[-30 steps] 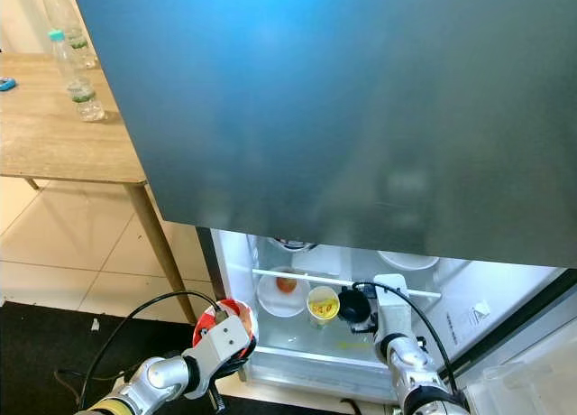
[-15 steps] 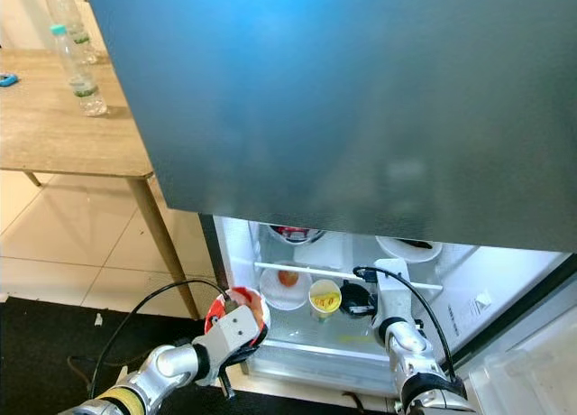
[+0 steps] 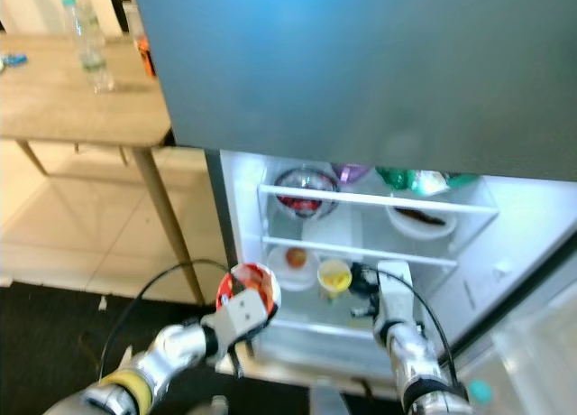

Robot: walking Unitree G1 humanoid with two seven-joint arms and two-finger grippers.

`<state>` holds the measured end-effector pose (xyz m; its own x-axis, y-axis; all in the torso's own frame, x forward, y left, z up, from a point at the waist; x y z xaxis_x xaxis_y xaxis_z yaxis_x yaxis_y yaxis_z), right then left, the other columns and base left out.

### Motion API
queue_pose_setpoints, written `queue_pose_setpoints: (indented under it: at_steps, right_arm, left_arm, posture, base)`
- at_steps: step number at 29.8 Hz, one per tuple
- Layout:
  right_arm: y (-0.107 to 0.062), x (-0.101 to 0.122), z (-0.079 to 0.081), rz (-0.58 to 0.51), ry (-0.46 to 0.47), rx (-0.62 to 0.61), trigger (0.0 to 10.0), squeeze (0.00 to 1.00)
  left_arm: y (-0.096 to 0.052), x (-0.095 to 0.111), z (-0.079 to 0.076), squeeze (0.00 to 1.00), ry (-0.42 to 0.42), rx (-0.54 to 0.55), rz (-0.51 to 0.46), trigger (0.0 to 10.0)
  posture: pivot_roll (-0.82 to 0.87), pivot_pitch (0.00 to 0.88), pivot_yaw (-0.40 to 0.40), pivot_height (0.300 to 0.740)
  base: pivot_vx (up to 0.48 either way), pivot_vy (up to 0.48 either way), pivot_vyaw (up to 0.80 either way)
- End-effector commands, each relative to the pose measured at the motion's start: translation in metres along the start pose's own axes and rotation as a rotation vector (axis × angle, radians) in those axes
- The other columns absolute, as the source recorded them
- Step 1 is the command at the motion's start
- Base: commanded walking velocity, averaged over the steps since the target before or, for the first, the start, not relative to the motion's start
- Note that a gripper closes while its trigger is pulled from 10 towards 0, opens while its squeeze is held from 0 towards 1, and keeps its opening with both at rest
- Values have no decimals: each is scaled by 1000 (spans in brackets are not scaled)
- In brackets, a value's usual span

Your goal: Restocking fridge

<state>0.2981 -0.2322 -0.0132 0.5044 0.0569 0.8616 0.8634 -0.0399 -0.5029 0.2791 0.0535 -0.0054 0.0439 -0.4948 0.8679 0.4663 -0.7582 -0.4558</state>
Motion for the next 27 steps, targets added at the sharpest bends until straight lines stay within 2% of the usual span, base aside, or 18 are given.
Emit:
queue_pose_setpoints:
  at_steps: [1, 2, 5, 7, 9, 18, 21, 23, 24, 26, 27]
  right_arm:
    - [0, 4, -6, -21, 11, -16, 10000, 0]
    - [-1, 6, -8, -30, 12, -23, 10000, 0]
    - [-1, 6, -9, -34, 12, -24, 10000, 0]
    - [-1, 9, -10, -57, 20, -25, 10000, 0]
    - [-1, 11, -11, -71, 24, -26, 10000, 0]
    - [-2, 12, -12, -82, 29, -36, 10000, 0]
    - [-3, 16, -13, -132, 44, -29, 10000, 0]
    - [-3, 16, -13, -132, 44, -29, 10000, 0]
    - [-5, 21, -12, -175, 60, -10, 10000, 0]
    - [-5, 21, -12, -175, 60, -10, 10000, 0]
    - [-5, 23, -11, -192, 66, 1, 10000, 0]
  left_arm:
    - [4, 16, 3, 0, 38, -10, -63, 10000]
    - [6, 21, 1, 0, 64, -43, -76, 10000]
    - [7, 22, 0, 0, 76, -54, -79, 10000]
    - [9, 29, 1, 0, 121, -76, -91, 10000]
    - [9, 39, 6, 0, 170, -92, -112, 10000]
    - [8, 59, 20, 0, 263, -137, -140, 10000]
    - [4, 78, 33, 0, 375, -182, -154, 10000]
    - [4, 78, 33, 0, 375, -182, -154, 10000]
    - [2, 98, 42, 0, 448, -210, -184, 10000]
    - [2, 98, 42, 0, 448, -210, -184, 10000]
    - [1, 106, 45, 0, 477, -221, -195, 10000]
  posture:
    - [-54, 57, 34, 605]
    - [-59, 58, 34, 595]
    - [-59, 58, 34, 590]
    - [-60, 60, 35, 585]
    - [-59, 65, 36, 585]
    - [-59, 76, 45, 585]
    - [-63, 97, 58, 585]
    - [-63, 97, 58, 585]
    - [-66, 115, 67, 585]
    - [-66, 115, 67, 585]
    - [-68, 126, 71, 585]
  base:
    - [0, 0, 0]
    - [0, 0, 0]
    - [0, 0, 0]
    - [0, 0, 0]
    - [0, 0, 0]
    - [0, 0, 0]
    - [0, 0, 0]
    - [0, 0, 0]
    - [0, 0, 0]
    - [0, 0, 0]
    - [0, 0, 0]
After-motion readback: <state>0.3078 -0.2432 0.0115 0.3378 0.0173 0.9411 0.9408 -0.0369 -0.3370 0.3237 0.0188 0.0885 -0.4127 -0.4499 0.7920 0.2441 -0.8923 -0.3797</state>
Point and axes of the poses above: a point about 5 cm out from each wrist's last joint towards the gripper, its own y axis pointing out of the wrist towards the gripper, its own x axis along the axis of the wrist's last joint, z = x × y, the point moved 2 cm from there along y, pointing out of the wrist towards the gripper, and after that the axes turned 1 degree about -y, right-handed, at the moved point
